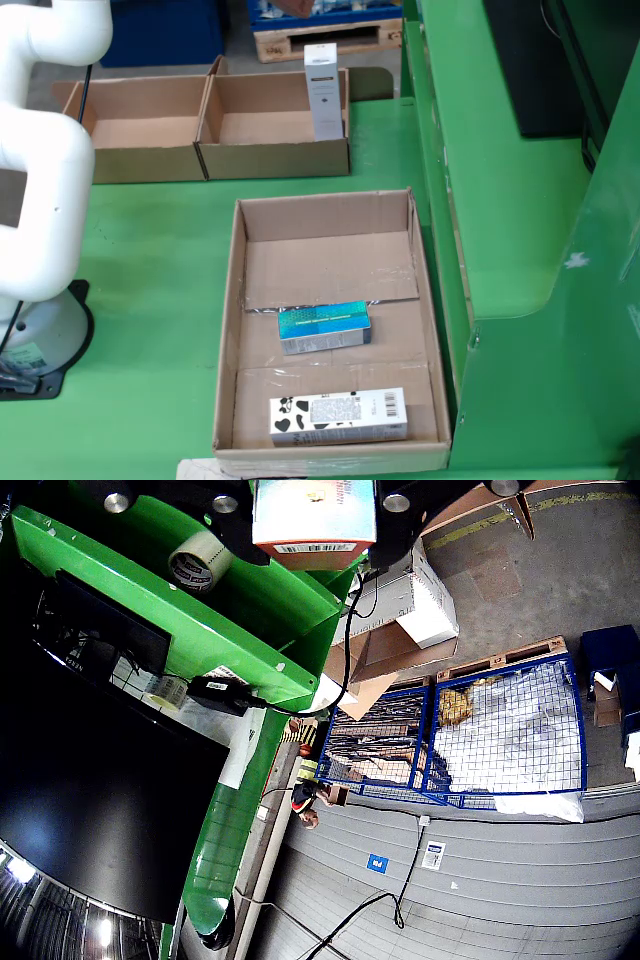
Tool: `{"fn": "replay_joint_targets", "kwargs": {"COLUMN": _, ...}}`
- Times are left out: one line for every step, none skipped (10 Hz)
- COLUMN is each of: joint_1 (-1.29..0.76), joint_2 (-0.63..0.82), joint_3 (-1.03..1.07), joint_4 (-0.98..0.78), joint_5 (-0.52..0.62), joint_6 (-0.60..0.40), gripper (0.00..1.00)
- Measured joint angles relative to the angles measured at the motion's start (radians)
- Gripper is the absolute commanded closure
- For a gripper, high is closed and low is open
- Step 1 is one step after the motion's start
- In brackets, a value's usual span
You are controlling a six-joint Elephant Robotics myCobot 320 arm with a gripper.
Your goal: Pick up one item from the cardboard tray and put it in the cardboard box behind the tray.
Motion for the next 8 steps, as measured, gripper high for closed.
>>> {"fn": "replay_joint_targets", "kwargs": {"joint_1": 0.018, "joint_2": -0.023, "joint_3": 0.002, "joint_4": 0.003, "joint_5": -0.008, "joint_6": -0.023, "gripper": 1.0}}
{"fn": "replay_joint_targets", "kwargs": {"joint_1": 0.058, "joint_2": -0.066, "joint_3": 0.002, "joint_4": 0.003, "joint_5": 0.0, "joint_6": -0.064, "gripper": 1.0}}
{"fn": "replay_joint_targets", "kwargs": {"joint_1": 0.121, "joint_2": -0.104, "joint_3": 0.0, "joint_4": 0.002, "joint_5": 0.0, "joint_6": -0.089, "gripper": 1.0}}
{"fn": "replay_joint_targets", "kwargs": {"joint_1": 0.16, "joint_2": -0.107, "joint_3": 0.0, "joint_4": 0.002, "joint_5": 0.0, "joint_6": -0.127, "gripper": 1.0}}
{"fn": "replay_joint_targets", "kwargs": {"joint_1": 0.195, "joint_2": -0.107, "joint_3": 0.0, "joint_4": 0.002, "joint_5": 0.0, "joint_6": -0.169, "gripper": 1.0}}
{"fn": "replay_joint_targets", "kwargs": {"joint_1": 0.213, "joint_2": -0.112, "joint_3": 0.0, "joint_4": 0.002, "joint_5": 0.0, "joint_6": -0.215, "gripper": 1.0}}
{"fn": "replay_joint_targets", "kwargs": {"joint_1": 0.228, "joint_2": -0.129, "joint_3": 0.0, "joint_4": 0.002, "joint_5": -0.003, "joint_6": -0.202, "gripper": 1.0}}
{"fn": "replay_joint_targets", "kwargs": {"joint_1": 0.245, "joint_2": -0.135, "joint_3": 0.0, "joint_4": 0.002, "joint_5": 0.0, "joint_6": -0.175, "gripper": 1.0}}
